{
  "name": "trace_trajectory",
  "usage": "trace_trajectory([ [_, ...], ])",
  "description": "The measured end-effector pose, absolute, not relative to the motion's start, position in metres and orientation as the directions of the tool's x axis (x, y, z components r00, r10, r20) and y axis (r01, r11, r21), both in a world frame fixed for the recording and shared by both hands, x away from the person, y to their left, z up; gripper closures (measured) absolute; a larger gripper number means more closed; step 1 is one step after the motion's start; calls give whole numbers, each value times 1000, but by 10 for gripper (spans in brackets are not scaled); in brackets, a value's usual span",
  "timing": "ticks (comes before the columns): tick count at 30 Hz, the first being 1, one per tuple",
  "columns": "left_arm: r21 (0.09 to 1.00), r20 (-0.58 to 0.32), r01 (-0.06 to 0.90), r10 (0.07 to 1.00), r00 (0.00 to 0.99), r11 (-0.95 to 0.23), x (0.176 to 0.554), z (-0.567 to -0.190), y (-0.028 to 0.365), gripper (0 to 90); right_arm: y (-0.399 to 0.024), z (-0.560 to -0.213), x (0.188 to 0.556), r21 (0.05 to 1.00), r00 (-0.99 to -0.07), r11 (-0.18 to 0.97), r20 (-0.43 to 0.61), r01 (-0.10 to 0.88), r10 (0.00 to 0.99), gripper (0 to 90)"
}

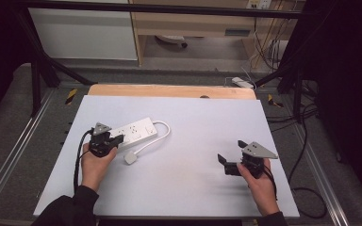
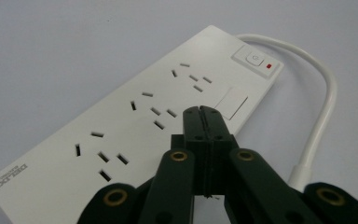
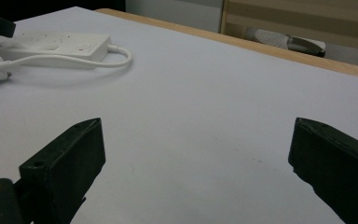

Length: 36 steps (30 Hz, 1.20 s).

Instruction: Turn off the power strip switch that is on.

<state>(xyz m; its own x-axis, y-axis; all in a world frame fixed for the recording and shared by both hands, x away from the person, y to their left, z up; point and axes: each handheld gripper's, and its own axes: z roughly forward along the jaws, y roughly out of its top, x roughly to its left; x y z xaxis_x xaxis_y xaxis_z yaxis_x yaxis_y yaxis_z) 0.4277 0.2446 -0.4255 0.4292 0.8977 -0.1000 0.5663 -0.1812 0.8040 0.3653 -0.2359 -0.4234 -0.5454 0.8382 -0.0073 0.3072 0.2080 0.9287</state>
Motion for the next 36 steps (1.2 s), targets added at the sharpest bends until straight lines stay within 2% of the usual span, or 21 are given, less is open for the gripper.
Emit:
trace_trajectory([
  [36,786,-86,584,901,426,-201,430,-432,245,900,-236,-423,365,929,-546,208,-8,307,838,41],
])
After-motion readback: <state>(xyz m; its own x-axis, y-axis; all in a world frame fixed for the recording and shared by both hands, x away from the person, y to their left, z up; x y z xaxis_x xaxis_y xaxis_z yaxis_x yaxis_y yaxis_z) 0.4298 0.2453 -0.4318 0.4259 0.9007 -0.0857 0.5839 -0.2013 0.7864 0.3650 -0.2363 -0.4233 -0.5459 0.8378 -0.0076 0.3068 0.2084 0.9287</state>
